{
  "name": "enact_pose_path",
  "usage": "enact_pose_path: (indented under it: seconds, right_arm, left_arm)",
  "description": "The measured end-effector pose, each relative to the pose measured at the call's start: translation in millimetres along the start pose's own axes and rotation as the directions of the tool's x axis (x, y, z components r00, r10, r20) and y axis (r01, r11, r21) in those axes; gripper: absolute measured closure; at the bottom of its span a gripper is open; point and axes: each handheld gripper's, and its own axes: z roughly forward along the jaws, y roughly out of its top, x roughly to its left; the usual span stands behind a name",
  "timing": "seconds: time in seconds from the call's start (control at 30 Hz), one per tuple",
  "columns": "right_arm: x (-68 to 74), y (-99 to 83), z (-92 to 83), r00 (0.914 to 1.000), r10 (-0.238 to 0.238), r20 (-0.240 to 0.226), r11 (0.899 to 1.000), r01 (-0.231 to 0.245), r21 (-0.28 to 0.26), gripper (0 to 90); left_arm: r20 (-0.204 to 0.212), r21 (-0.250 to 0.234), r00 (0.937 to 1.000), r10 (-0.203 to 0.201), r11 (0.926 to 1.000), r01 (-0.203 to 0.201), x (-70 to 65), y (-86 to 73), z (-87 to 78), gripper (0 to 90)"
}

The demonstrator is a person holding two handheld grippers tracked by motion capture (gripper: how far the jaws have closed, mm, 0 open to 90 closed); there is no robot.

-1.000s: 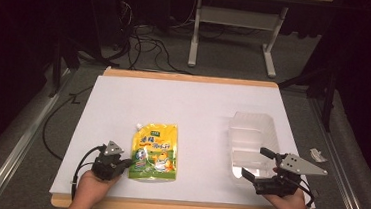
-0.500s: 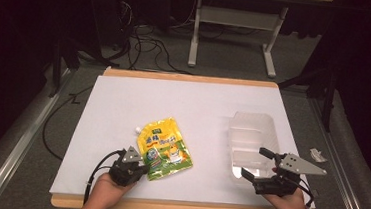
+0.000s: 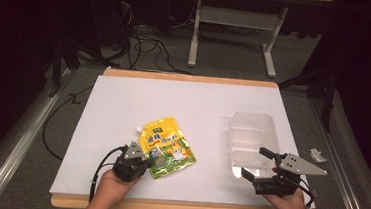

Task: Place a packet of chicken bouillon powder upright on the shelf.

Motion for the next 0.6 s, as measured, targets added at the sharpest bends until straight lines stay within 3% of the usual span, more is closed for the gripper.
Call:
enact_pose_path:
  seconds: [0.03,0.07,0.13,0.17,0.2,0.23,0.27,0.3,0.33,0.37,0.4,0.43,0.47,0.5,0.53,0.57,0.6]
  right_arm:
    - [-0.1,0.0,-0.2,1.0,0.0,0.001,1.0,0.0,0.001,2.6]
    - [-0.1,0.0,-0.2,1.0,0.0,0.001,1.0,0.0,0.001,2.6]
    - [-0.5,0.2,-0.2,1.0,-0.003,0.003,1.0,0.003,0.001,2.6]
    - [-0.7,0.4,-0.2,1.0,-0.001,0.005,1.0,0.001,0.001,2.6]
    - [-0.7,0.4,-0.2,1.0,-0.001,0.005,1.0,0.001,0.001,2.6]
    - [-1.0,1.0,-0.9,1.0,-0.002,0.005,1.0,0.002,0.001,2.6]
    - [-1.0,1.0,-0.9,1.0,-0.002,0.005,1.0,0.002,0.001,2.6]
    - [-1.4,1.2,-1.3,1.0,-0.007,0.006,1.0,0.007,-0.002,2.6]
    - [-1.4,1.2,-1.3,1.0,-0.007,0.006,1.0,0.007,-0.002,2.6]
    - [-1.9,1.0,-1.6,1.0,-0.007,0.005,1.0,0.007,-0.002,2.6]
    - [-1.9,1.0,-1.6,1.0,-0.007,0.005,1.0,0.007,-0.001,2.6]
    - [-1.8,0.9,-1.6,1.0,-0.008,0.005,1.0,0.008,-0.002,2.6]
    - [-1.6,1.0,-1.6,1.0,-0.007,0.006,1.0,0.007,-0.002,2.7]
    - [-1.4,0.9,-1.5,1.0,-0.007,0.006,1.0,0.007,-0.002,2.7]
    - [-1.3,0.9,-1.4,1.0,-0.007,0.006,1.0,0.007,-0.002,2.7]
    - [-1.1,0.9,-1.3,1.0,-0.007,0.006,1.0,0.007,-0.001,2.7]
    - [-1.0,0.8,-1.2,0.9999,-0.009,0.005,1.0,0.009,0.001,2.8]
  left_arm:
    - [-0.033,-0.017,0.9988,-0.036,0.9992,0.035,6.9,-0.7,-1.4,85.2]
    - [-0.033,-0.017,0.9988,-0.036,0.9992,0.035,6.9,-0.7,-1.4,84.1]
    - [-0.093,-0.051,0.9926,-0.078,0.996,0.074,14.0,-0.1,-2.7,82.8]
    - [-0.13,-0.088,0.984,-0.122,0.9899,0.111,19.8,2.1,-2.5,77.4]
    - [-0.13,-0.088,0.984,-0.122,0.9899,0.111,19.8,2.1,-2.5,74.3]
    - [-0.16,-0.123,0.973,-0.167,0.9813,0.148,25.8,4.3,-1.5,68.6]
    - [-0.16,-0.123,0.973,-0.167,0.9813,0.148,25.8,4.3,-1.5,67.0]
    - [-0.168,-0.147,0.962,-0.215,0.9706,0.191,33.5,5.5,1.2,63.3]
    - [-0.168,-0.147,0.962,-0.215,0.9706,0.191,33.5,5.5,1.2,59.6]
    - [-0.173,-0.163,0.9482,-0.266,0.9572,0.239,42.1,6.3,4.0,54.1]
    - [-0.173,-0.163,0.9482,-0.266,0.9572,0.239,42.1,6.3,4.0,51.3]
    - [-0.16,-0.188,0.9334,-0.321,0.9381,0.291,49.9,7.3,7.2,48.4]
    - [-0.16,-0.188,0.9334,-0.321,0.9381,0.291,49.9,7.3,7.2,46.9]
    - [-0.141,-0.193,0.9204,-0.365,0.922,0.336,57.0,8.0,11.2,46.0]
    - [-0.141,-0.193,0.9204,-0.365,0.922,0.336,57.0,8.0,11.2,45.3]
    - [-0.126,-0.189,0.9114,-0.392,0.9115,0.366,62.9,8.0,14.7,44.8]
    - [-0.126,-0.189,0.9114,-0.392,0.9115,0.366,62.9,8.0,14.7,44.6]
